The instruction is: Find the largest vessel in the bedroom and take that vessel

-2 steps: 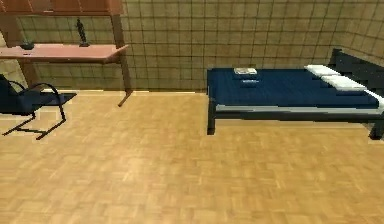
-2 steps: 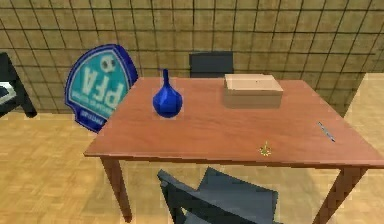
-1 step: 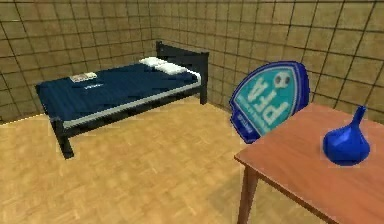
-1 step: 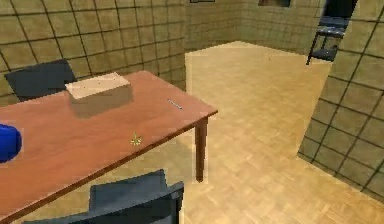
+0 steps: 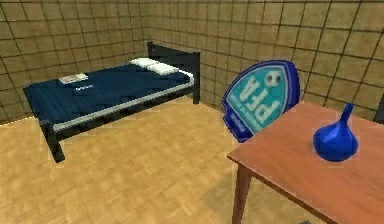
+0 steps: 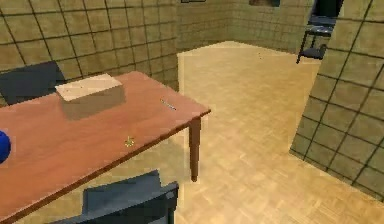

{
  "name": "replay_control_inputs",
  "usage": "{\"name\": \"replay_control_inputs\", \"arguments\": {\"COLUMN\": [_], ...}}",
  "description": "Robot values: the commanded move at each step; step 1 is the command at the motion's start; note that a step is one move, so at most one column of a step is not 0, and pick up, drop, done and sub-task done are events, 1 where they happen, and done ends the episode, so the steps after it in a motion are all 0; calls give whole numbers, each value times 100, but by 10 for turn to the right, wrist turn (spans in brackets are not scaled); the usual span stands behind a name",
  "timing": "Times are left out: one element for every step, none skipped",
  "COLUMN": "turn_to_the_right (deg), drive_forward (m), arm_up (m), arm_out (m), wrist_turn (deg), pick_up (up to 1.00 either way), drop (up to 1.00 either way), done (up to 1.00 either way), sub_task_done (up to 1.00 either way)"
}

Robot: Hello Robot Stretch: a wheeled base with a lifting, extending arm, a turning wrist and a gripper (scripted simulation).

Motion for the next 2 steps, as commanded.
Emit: {"name": "replay_control_inputs", "arguments": {"turn_to_the_right": [-450,-450], "drive_forward": [0,0], "arm_up": [0,0], "arm_out": [0,0], "wrist_turn": [0,0], "pick_up": [0,0], "drop": [0,0], "done": [0,0], "sub_task_done": [0,0]}}
